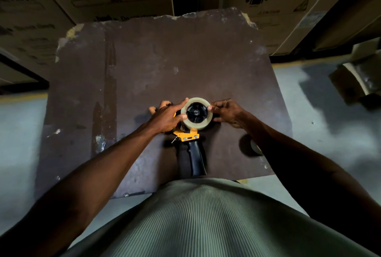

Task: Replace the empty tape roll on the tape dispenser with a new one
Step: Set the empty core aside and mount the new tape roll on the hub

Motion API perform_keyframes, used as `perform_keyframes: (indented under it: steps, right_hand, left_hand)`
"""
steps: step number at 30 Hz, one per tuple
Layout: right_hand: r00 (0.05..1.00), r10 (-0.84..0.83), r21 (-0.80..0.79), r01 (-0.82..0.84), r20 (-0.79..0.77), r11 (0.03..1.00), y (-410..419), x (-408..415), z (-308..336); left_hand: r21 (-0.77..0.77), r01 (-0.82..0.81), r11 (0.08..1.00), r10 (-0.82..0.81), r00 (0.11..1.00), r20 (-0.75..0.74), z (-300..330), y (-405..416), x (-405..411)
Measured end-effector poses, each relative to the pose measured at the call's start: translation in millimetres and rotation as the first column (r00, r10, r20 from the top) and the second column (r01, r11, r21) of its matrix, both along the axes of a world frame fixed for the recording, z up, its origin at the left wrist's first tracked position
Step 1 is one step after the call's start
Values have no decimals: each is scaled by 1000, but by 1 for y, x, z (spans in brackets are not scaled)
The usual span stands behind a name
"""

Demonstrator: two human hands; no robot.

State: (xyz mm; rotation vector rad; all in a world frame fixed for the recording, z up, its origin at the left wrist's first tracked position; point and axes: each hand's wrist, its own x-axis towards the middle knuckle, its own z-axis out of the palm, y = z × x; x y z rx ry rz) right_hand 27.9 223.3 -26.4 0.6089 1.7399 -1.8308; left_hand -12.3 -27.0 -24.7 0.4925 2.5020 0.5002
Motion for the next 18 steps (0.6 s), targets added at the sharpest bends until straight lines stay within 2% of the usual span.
perform_keyframes:
  steps: [5, 8, 13, 18]
  right_hand:
    - [1000, -14, 53, 14, 10, 998, -2, 1, 2]
    - [1000, -25, 76, 25, 3, 997, -4, 1, 3]
    - [998, -56, 97, 57, -13, 994, -7, 5, 5]
    - [997, -76, 98, 77, -17, 992, -9, 9, 4]
  left_hand:
    - [41, -17, 999, 16, 1000, 11, 1, -3, 4]
    - [117, -55, 992, 54, 998, 14, 4, -5, 8]
    - [249, -130, 960, 163, 979, -120, 8, -11, 24]
    - [268, -192, 944, 263, 929, -259, 4, -19, 48]
